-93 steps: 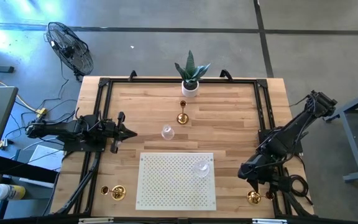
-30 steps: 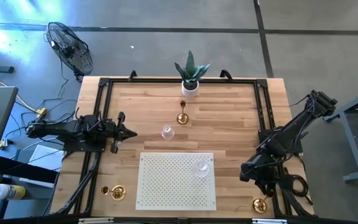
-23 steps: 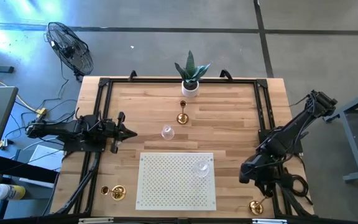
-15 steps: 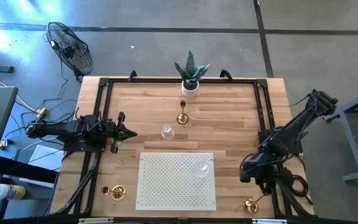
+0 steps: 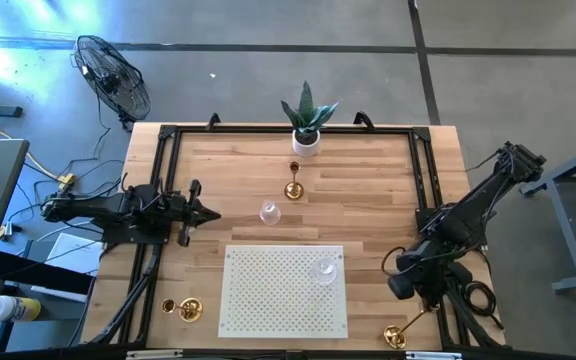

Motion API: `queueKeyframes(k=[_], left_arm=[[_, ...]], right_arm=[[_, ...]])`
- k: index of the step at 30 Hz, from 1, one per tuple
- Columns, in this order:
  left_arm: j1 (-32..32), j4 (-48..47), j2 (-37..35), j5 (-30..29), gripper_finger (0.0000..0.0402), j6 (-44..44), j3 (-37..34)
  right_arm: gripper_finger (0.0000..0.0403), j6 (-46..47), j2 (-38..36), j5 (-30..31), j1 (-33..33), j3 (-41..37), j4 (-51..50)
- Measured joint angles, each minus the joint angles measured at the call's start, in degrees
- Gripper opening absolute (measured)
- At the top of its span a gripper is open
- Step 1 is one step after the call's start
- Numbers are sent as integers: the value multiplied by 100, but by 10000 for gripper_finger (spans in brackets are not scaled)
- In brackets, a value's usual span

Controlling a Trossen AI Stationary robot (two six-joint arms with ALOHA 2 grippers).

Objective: Pick & Place candle stick holders
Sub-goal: Put the bottom right gold candle holder on the shelf

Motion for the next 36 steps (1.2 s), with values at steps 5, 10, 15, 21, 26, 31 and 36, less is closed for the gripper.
queueKeyframes(k=[5, 10, 15, 21, 26, 31, 36], left_arm=[[1, 0, 2, 0, 1, -1, 0], [0, 0, 2, -1, 1, -1, -1], [0, 0, 2, -2, 1, -2, -2], [0, 0, 0, 0, 1, 0, 0], [0, 0, 1, 0, 1, -1, -2], [0, 0, 2, -2, 1, 0, -2], [0, 0, 2, -1, 1, -1, 0]], right_arm=[[1, -1189, 0, -13, 0, 0, 9], [1, -2668, 0, -31, 0, 0, 15], [1, -3858, 0, -100, 0, 0, 16], [1, -6259, 0, -47, 0, 2, 21], [1, -8186, -40, 78, -97, 2, 15], [1, -9080, -353, 167, -456, 2, 19], [1, -9264, -916, 611, -885, 7, 303]])
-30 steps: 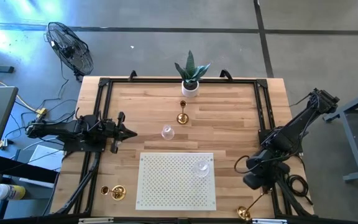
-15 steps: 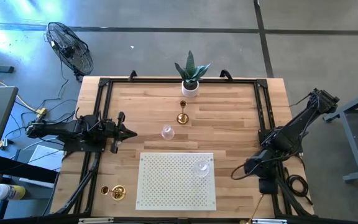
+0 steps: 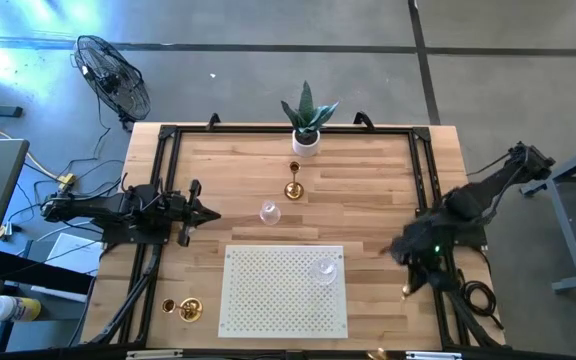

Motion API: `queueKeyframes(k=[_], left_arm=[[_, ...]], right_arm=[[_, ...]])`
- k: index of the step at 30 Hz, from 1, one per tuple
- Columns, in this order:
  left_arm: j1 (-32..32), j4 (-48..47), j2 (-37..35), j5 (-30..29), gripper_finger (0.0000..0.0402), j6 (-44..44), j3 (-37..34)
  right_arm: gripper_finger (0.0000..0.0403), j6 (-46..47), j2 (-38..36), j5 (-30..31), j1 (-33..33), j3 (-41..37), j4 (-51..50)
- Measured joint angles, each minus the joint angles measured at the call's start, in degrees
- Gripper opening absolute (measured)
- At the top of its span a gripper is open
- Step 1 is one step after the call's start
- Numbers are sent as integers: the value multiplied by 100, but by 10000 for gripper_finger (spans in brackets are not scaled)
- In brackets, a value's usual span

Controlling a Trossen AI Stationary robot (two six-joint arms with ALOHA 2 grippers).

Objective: Pick & Place candle stick holders
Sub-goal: Put the bottom right gold candle holder on the shelf

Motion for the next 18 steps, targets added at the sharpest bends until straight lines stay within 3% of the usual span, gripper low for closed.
queueKeyframes(k=[18], left_arm=[[0, 0, 0, 1, 1, -1, -2]], right_arm=[[1, -3142, -1742, 952, -724, 6, 511]])
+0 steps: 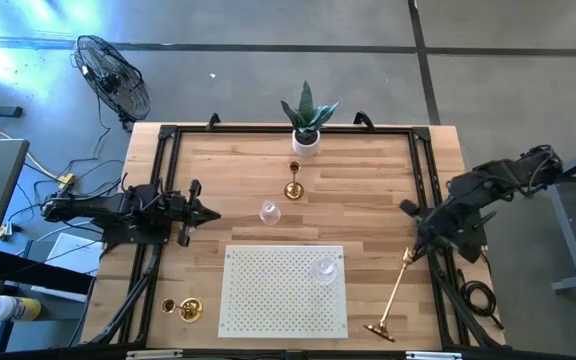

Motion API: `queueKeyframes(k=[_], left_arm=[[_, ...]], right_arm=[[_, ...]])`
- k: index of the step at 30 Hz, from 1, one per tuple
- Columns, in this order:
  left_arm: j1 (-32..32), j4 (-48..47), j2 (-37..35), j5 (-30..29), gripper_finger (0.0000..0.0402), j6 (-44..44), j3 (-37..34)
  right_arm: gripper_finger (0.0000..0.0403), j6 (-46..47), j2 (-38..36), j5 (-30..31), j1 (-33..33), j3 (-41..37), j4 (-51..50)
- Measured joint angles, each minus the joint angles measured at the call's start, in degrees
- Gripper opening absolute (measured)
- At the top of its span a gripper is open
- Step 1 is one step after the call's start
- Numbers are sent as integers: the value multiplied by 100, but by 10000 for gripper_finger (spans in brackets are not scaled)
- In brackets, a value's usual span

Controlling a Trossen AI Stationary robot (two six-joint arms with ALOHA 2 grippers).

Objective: Pick & Place candle stick holders
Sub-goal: Put the bottom right gold candle holder on the shelf

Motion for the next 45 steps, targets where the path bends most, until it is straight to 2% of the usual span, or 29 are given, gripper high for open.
queueKeyframes(k=[6, 18, 24, 28, 35, 37, 41, 45], left_arm=[[1, 0, -2, 0, 1, 1, 0], [0, 0, -2, -1, 1, 1, 0], [0, 0, -2, -2, 1, 1, 2], [0, 0, -2, -2, 1, 1, -1], [0, -2, 0, 0, 1, 2, 1], [1, 0, -1, -1, 1, 0, 0], [0, 0, -2, -1, 1, 2, 1], [0, 0, -2, 0, 1, 2, 1]], right_arm=[[1, -305, -210, 306, -124, 0, -75], [0, -784, -134, 374, -352, 0, -69], [3, -563, -131, 756, -393, 0, 66], [2, -631, -146, 692, -391, 0, 152], [1, -604, -144, -103, -390, 0, 271], [1, -793, -144, -149, -389, 0, 334], [1, -1053, -105, 85, -391, 0, 569], [1, -1071, -100, 629, -390, 0, 842]])
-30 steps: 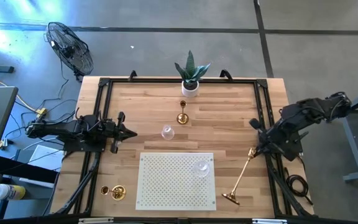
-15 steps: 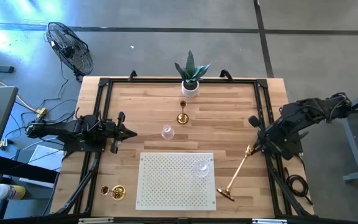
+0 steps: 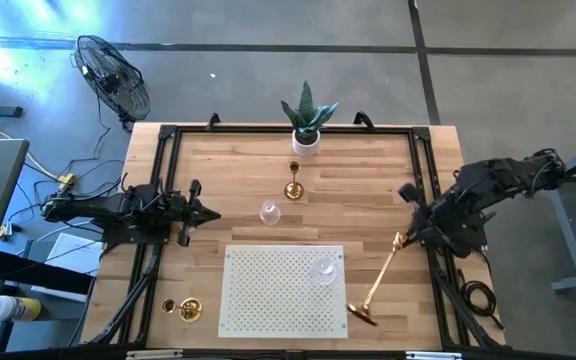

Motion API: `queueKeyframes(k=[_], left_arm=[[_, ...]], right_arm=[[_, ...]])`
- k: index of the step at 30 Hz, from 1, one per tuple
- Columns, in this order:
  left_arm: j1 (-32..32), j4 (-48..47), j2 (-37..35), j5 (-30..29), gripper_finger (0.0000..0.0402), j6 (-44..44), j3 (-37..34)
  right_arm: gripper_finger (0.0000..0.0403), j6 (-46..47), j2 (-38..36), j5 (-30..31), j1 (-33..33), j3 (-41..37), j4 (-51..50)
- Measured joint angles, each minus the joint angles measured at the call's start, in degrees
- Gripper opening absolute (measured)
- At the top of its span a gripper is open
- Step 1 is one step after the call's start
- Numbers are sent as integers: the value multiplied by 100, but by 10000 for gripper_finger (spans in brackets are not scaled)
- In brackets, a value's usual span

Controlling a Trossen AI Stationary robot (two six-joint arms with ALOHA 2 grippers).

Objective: Pick & Place candle stick holders
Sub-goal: Put the bottom right gold candle holder on the shelf

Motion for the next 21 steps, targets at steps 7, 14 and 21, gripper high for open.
queueKeyframes(k=[7, 14, 21], left_arm=[[0, 0, 1, 0, 1, -1, -1], [0, 0, 1, -2, 1, 0, 0], [0, -1, 0, -1, 1, 0, -1]], right_arm=[[0, 88, -1, 1343, -1, 0, 382], [0, 218, -14, 2550, -1, 0, 520], [0, 444, 105, 3397, -1, 0, 471]])
